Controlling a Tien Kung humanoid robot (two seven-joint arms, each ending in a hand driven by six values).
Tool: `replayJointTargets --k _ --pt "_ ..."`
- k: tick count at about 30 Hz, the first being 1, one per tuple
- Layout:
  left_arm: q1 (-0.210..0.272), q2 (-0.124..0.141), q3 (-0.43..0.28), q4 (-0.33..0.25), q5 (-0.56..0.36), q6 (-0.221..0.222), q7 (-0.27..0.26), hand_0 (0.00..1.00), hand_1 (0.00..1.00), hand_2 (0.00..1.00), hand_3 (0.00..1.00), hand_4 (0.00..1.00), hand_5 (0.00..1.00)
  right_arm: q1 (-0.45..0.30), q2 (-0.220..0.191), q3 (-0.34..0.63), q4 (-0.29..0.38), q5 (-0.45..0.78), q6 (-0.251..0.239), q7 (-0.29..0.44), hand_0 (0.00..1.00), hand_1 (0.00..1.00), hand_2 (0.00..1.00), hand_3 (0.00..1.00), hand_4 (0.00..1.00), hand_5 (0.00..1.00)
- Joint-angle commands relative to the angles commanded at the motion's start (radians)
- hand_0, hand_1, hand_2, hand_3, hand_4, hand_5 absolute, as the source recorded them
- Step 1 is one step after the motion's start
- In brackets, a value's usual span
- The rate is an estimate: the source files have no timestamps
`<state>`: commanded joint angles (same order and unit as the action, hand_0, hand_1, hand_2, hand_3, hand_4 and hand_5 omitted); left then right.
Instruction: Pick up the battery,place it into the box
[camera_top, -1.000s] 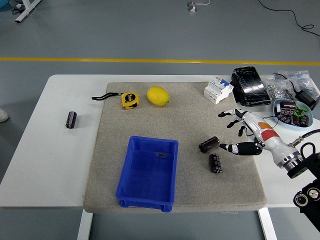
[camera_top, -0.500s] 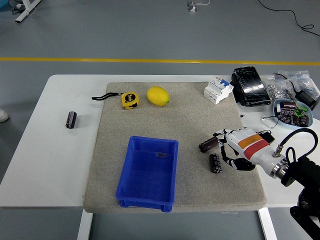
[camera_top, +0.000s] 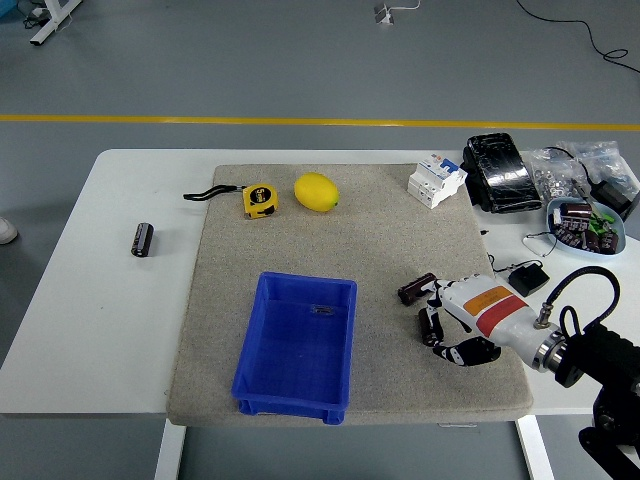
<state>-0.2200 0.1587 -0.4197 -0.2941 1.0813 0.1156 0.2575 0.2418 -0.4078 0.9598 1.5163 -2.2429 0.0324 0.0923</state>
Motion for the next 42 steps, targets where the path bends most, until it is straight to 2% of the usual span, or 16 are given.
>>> replayJointTargets --k 16,17,26,29,30,42 --pt "-0.003 0.002 0.01 0.001 -0.018 0.003 -0.005 0.67 0.675 0.698 0.631 0.65 0.672 0.093 0.021 -0.05 -0.084 -0.002 0.034 -0.052 0.009 0.134 0.773 0.241 0.998 0.276" --pt "-0.004 0.002 0.01 0.001 -0.018 0.003 -0.005 0.67 0.673 0.698 0.63 0.651 0.673 0.102 0.019 -0.055 -0.091 0.0 0.034 -0.055 0.002 0.129 0.737 0.228 0.998 0.233" --pt "-0.003 0.004 0.008 0.001 -0.017 0.002 -0.005 0.67 0.668 0.697 0.63 0.651 0.673 0.145 0.021 -0.081 -0.147 0.01 0.055 -0.077 0.002 0.125 0.71 0.22 0.998 0.233" --pt "-0.003 0.004 0.008 0.001 -0.018 0.001 -0.005 0.67 0.668 0.697 0.63 0.651 0.673 0.149 0.025 -0.084 -0.156 0.008 0.066 -0.085 0.002 0.125 0.71 0.22 0.998 0.233" --pt "-0.003 0.003 0.008 0.001 -0.018 0.001 -0.004 0.67 0.669 0.697 0.63 0.651 0.673 0.151 0.026 -0.085 -0.158 0.008 0.069 -0.088 0.002 0.12 0.677 0.221 0.998 0.272" --pt "-0.003 0.004 0.006 0.001 -0.013 -0.001 -0.003 0.67 0.667 0.697 0.629 0.65 0.671 0.157 0.038 -0.099 -0.163 0.023 0.069 -0.095 0.002 0.116 0.636 0.221 0.998 0.27"
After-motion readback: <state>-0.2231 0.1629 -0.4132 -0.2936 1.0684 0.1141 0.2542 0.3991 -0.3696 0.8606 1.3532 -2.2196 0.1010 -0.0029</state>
